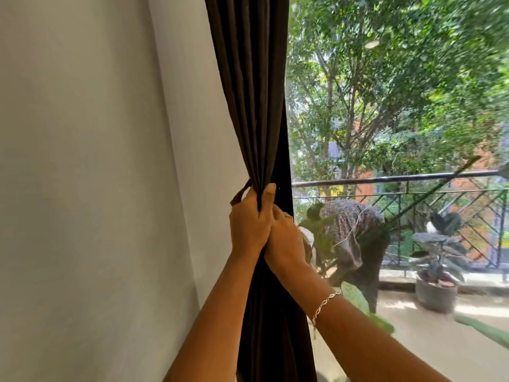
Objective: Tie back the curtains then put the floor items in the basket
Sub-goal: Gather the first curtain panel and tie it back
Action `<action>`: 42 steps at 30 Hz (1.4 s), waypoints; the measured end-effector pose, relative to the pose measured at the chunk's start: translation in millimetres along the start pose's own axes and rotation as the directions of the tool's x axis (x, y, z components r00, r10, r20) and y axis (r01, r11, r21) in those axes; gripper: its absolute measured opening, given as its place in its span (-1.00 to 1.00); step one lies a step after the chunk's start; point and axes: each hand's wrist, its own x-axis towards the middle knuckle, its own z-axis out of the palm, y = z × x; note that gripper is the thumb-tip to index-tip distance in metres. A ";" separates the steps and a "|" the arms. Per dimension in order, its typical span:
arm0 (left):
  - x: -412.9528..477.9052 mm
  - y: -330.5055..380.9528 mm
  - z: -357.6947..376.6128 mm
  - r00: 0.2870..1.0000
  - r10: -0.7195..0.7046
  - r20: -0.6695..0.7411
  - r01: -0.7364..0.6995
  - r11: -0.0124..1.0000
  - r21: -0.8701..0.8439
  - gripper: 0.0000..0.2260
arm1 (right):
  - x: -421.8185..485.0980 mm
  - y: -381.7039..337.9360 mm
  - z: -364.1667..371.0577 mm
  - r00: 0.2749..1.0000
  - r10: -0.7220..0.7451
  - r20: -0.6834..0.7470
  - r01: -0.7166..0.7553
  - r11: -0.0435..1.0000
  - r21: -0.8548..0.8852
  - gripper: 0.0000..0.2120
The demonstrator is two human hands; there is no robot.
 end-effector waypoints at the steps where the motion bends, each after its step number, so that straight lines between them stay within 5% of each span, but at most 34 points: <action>1: -0.5 2.6 -0.3 1.000 -0.014 0.019 0.014 0.999 0.037 -0.59 | -4.0 0.0 -1.0 1.000 -0.009 -0.013 0.009 1.000 0.001 -0.50; 6: 6.3 6.7 -6.0 0.992 -0.103 0.075 0.083 0.970 0.227 -0.76 | -12.7 14.6 -23.1 0.989 -0.150 -0.014 0.148 0.952 0.269 -0.47; 9: 11.5 2.9 -19.2 0.971 -0.162 0.176 0.139 0.981 0.138 -0.70 | -5.9 35.0 -48.2 0.989 -0.055 0.136 -0.076 0.605 0.793 -0.69; 11: 14.7 2.2 -29.2 0.931 -0.229 0.285 0.245 0.969 -0.021 -0.64 | 8.9 50.5 -58.1 0.989 0.092 0.117 -0.146 0.465 0.873 -0.62; 14: 18.7 3.3 -40.4 0.854 -0.272 0.444 0.342 0.936 -0.084 -0.61 | 37.3 58.4 -67.1 0.981 0.076 0.179 -0.189 0.589 0.786 -0.31; 17: 22.5 7.5 -47.4 0.789 -0.309 0.532 0.401 0.914 -0.065 -0.60 | 58.2 52.4 -72.6 0.929 -0.166 0.330 -0.172 0.594 0.785 -0.16; 20: 26.1 6.9 -52.8 0.745 -0.332 0.579 0.437 0.898 -0.048 -0.57 | 65.7 50.9 -76.0 0.872 -0.253 0.419 -0.192 0.611 0.768 -0.44; 22: 27.0 6.5 -54.6 0.747 -0.333 0.575 0.426 0.904 -0.030 -0.58 | 66.8 51.3 -82.7 0.890 -0.213 0.403 -0.125 0.737 0.665 -0.77; 27: 38.6 5.8 -47.3 0.824 -0.405 0.396 0.315 0.909 0.272 -0.57 | 60.0 39.3 -103.7 0.885 -0.077 0.460 -0.099 0.933 0.346 -0.68; 30: 37.9 10.6 -40.6 0.873 -0.398 0.281 0.248 0.859 0.447 -0.66 | 42.0 21.8 -107.3 0.704 -0.017 0.710 -0.524 0.663 0.535 -0.66; 33: 32.9 17.7 -40.5 0.874 -0.409 0.260 0.292 0.873 0.392 -0.74 | 28.6 14.5 -101.1 0.589 -0.118 0.800 -0.699 0.422 0.577 -0.64; 36: 33.1 28.5 -51.3 0.791 -0.501 0.352 0.435 0.864 0.253 -0.55 | 23.7 9.0 -96.5 0.564 -0.155 0.811 -0.753 0.308 0.582 -0.65; 39: 38.7 40.7 -67.8 0.618 -0.598 0.511 0.573 0.787 0.229 -0.29 | 22.6 6.8 -93.0 0.536 -0.177 0.825 -0.786 0.250 0.565 -0.65; 42: 37.5 51.3 -73.3 0.541 -0.606 0.583 0.565 0.775 0.281 -0.18 | 21.0 3.6 -93.4 0.508 -0.215 0.834 -0.818 0.185 0.545 -0.68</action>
